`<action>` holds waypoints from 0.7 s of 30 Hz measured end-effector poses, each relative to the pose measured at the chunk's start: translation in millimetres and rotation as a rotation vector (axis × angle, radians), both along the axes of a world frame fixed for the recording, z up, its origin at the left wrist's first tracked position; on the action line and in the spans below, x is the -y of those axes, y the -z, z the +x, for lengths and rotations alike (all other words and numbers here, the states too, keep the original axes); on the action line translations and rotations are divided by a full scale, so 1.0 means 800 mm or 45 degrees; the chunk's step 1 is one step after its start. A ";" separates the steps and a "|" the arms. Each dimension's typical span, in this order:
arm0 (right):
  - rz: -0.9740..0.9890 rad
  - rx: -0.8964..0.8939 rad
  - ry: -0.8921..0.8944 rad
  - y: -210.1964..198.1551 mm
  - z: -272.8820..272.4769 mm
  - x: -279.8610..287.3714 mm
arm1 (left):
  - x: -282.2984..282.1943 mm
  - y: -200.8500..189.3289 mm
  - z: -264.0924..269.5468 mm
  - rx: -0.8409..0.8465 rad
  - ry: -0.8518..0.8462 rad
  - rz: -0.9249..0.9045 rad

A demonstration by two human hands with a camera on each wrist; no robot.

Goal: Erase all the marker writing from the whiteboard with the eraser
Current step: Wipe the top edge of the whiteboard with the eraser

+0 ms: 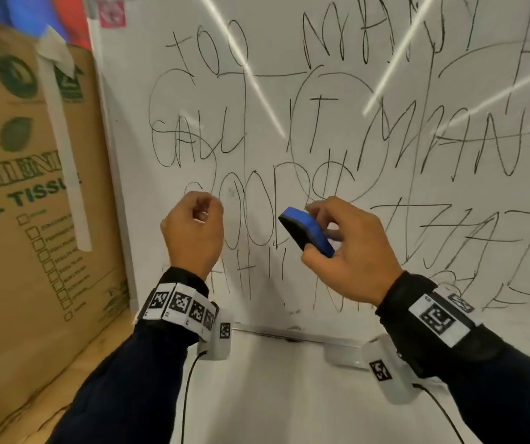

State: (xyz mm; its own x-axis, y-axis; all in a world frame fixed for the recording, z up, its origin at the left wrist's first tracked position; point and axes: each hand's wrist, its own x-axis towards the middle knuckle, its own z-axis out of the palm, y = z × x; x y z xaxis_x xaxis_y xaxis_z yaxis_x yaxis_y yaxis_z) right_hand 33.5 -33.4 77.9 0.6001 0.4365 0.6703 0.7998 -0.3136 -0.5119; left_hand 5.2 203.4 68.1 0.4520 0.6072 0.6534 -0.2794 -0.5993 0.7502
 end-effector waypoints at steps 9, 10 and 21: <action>-0.084 0.323 -0.102 -0.145 0.043 -0.073 | -0.137 -0.110 0.049 0.015 -0.348 0.063; -0.148 0.409 -0.083 -0.159 0.051 -0.081 | -0.147 -0.116 0.051 -0.008 -0.363 0.102; -0.506 0.945 0.258 -0.261 0.111 -0.166 | -0.167 -0.245 0.088 0.125 -0.484 0.716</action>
